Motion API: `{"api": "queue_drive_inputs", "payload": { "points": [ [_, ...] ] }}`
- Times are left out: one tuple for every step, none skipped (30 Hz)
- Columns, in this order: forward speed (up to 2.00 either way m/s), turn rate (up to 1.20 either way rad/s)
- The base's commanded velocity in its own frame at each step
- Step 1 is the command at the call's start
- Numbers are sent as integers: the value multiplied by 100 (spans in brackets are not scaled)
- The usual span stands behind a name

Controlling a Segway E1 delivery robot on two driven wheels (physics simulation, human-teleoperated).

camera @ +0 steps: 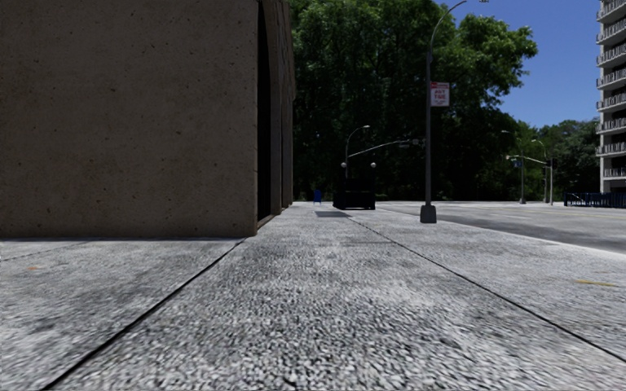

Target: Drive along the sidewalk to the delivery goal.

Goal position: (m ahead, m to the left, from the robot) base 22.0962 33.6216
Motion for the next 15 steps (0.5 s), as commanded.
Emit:
{"api": "queue_drive_inputs", "payload": {
  "points": [
    [125,34],
    [125,34],
    [125,34],
    [125,34],
    [125,36],
    [125,36],
    [125,39],
    [125,42],
    [125,43],
    [125,43],
    [125,43],
    [125,43],
    [125,43],
    [124,43],
    [124,43]
  ]
}}
